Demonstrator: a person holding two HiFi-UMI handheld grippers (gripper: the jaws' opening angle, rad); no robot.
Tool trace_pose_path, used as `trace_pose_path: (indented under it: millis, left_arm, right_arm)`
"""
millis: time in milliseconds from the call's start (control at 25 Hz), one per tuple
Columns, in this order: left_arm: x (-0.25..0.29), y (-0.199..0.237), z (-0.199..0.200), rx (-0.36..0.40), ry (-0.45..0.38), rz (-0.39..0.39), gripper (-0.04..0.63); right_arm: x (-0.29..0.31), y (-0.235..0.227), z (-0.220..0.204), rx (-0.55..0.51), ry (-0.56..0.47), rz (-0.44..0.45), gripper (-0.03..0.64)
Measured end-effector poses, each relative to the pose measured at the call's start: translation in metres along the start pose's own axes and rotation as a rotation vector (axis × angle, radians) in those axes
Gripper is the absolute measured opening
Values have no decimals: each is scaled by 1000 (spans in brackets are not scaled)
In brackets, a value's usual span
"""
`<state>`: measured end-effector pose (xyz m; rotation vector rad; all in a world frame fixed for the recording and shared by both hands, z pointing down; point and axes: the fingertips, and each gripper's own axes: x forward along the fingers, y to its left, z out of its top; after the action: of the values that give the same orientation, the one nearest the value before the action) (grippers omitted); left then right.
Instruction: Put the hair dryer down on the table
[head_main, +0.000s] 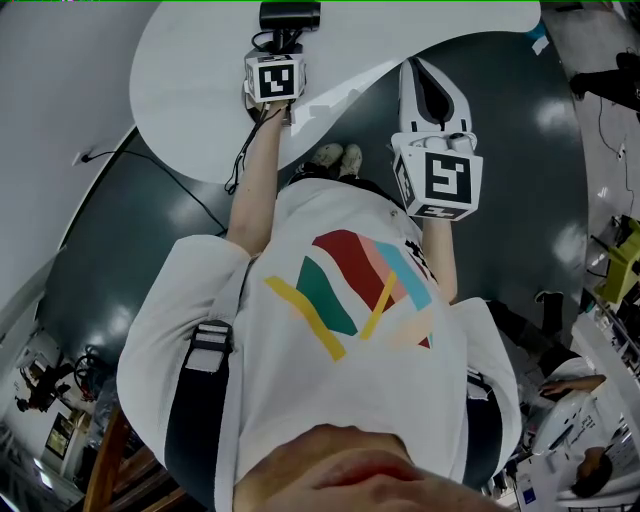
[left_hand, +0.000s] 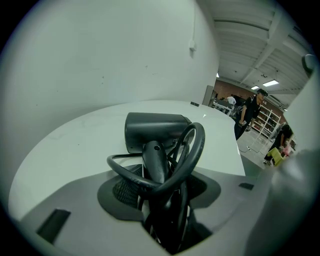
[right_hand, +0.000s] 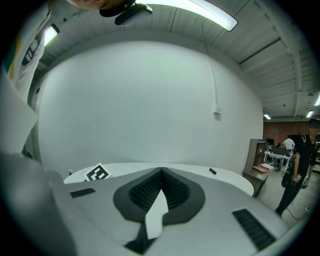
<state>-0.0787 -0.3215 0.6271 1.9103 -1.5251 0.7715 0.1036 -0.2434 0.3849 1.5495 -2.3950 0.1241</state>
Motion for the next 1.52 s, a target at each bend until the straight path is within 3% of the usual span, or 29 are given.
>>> trace_pose_path:
  millis: [400,520,1000,1520]
  left_arm:
    - [4,3,-3,1,13,5,218]
    - [3,-1,-6,-30,40,-18,218]
    - [1,-11,-6,-84,36,-63,351]
    - [-16,-19,-6,-67,-2,-47,370]
  right_arm:
    - [-8,0,-8,10,7,-8,11]
    - [-9,-1,-10,11,10,-11,9]
    - [-11,5,-12,20,9,9,9]
    - [-9,16,-9,19,-11,47,9]
